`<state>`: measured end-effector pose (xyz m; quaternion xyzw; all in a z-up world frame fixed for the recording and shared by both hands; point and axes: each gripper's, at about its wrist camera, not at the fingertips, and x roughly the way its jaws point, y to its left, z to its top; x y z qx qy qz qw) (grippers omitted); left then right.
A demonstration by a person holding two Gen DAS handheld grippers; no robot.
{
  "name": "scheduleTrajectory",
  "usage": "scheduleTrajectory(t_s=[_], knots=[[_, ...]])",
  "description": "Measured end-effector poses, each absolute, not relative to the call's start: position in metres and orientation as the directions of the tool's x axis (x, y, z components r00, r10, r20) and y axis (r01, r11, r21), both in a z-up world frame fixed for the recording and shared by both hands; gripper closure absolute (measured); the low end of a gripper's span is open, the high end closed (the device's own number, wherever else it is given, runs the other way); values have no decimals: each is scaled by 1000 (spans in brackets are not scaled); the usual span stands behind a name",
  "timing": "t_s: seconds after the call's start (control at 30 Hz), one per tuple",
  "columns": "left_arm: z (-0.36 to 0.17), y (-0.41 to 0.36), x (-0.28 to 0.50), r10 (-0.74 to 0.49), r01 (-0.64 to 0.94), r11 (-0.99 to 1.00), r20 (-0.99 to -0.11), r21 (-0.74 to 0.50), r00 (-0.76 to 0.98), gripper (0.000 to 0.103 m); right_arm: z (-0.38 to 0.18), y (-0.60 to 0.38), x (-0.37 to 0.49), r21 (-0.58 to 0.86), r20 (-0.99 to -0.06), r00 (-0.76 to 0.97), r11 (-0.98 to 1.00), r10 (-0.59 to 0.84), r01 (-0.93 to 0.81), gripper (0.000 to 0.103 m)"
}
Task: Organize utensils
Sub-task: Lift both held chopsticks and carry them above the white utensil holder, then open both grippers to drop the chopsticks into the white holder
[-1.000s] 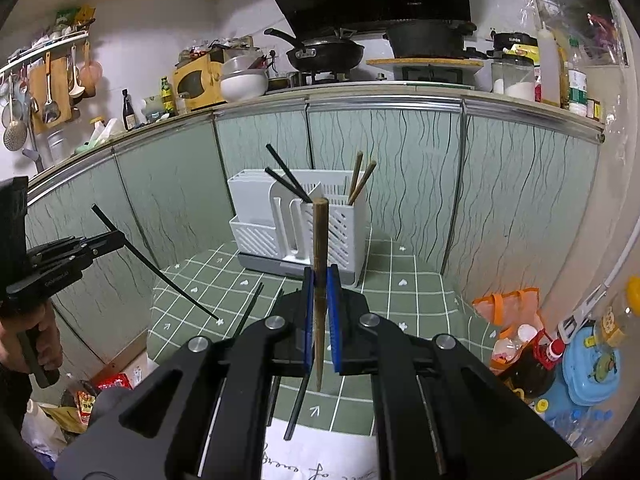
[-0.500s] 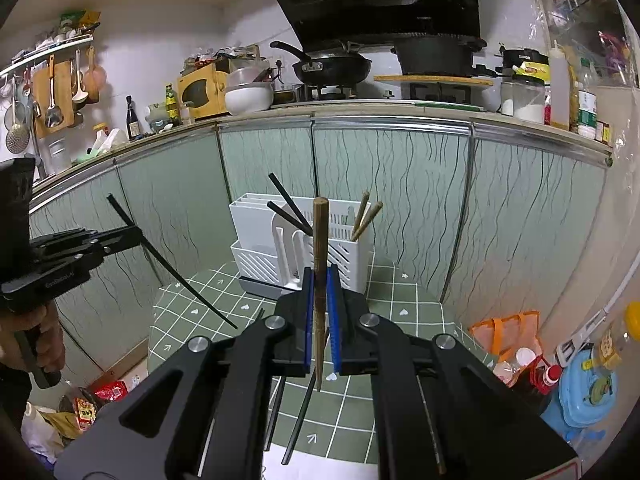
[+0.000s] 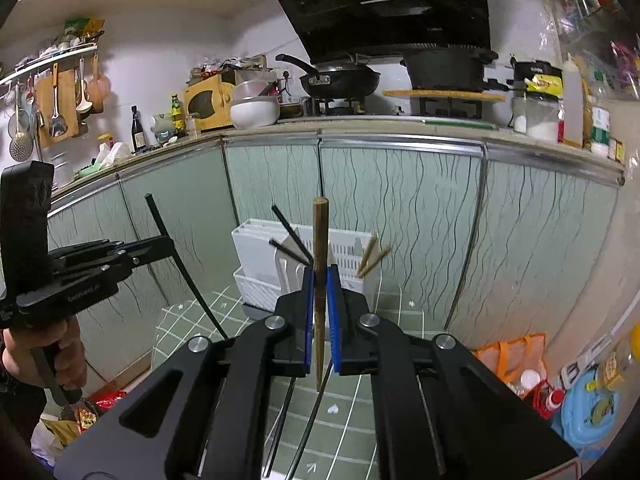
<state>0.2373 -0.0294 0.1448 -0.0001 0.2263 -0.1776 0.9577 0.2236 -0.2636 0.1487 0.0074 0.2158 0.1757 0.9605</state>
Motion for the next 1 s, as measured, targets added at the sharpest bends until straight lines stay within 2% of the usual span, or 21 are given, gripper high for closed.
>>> scheduleTrajectory(t_s=[0.27,0.63,1.0], knots=[[178,-46,265,-361,365,929,-387,-66,848,97,182,-258,266,57,-387,862,941,328,-333,97],[218,-66,325,-380,390,920,-351,-47,856,97,215,-268,336,102,-397,855,942,334,-321,97],[212,-72,381,-378,386,921,-369,-56,849,97,212,-266,384,91,-413,845,939,338,-331,97]])
